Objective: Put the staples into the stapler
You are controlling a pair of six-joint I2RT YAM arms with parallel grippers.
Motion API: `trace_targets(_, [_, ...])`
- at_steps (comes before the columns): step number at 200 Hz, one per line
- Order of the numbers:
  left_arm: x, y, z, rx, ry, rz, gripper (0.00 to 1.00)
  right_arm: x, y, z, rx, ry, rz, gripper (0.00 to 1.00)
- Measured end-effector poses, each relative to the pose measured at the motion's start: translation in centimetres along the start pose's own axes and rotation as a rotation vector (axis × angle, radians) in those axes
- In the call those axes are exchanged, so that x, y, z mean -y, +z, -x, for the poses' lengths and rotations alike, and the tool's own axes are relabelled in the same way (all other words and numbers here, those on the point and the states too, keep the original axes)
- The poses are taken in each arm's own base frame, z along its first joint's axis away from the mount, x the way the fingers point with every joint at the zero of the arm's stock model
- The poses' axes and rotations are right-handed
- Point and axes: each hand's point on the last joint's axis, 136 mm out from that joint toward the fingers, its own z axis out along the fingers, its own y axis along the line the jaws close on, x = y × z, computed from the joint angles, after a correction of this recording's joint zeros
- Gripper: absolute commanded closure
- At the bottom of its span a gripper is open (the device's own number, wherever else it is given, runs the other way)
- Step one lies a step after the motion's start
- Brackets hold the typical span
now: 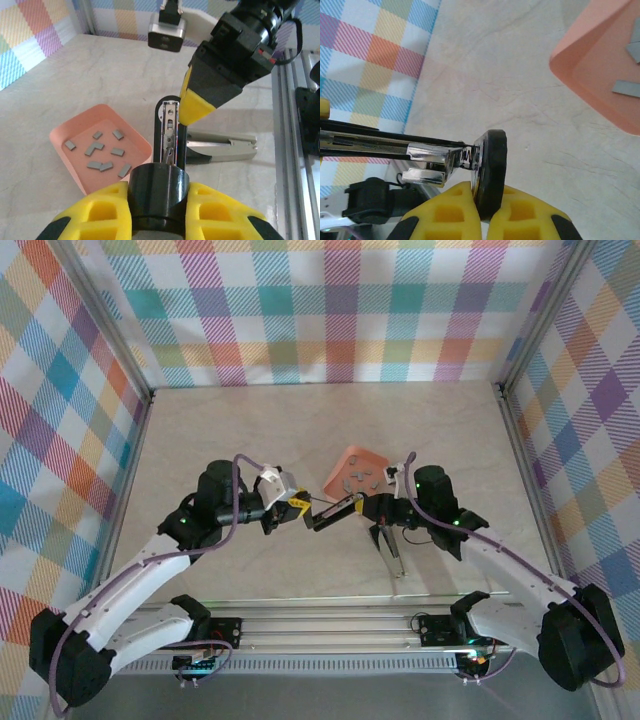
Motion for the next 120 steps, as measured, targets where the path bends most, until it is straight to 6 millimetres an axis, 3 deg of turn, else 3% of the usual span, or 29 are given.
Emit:
trace_targets(60, [-0.4, -1.3, 0.5, 0.004, -0.059, 0.058, 1.0, 1.1, 1.1, -0.6, 0.016, 0.077, 0.05, 1.0])
trace_targets(120, [-0.5, -2.7, 2.6, 0.014, -0.026, 0.082, 1.0, 2.1, 1.9, -0.5, 0.019, 0.124, 0.043, 0.83])
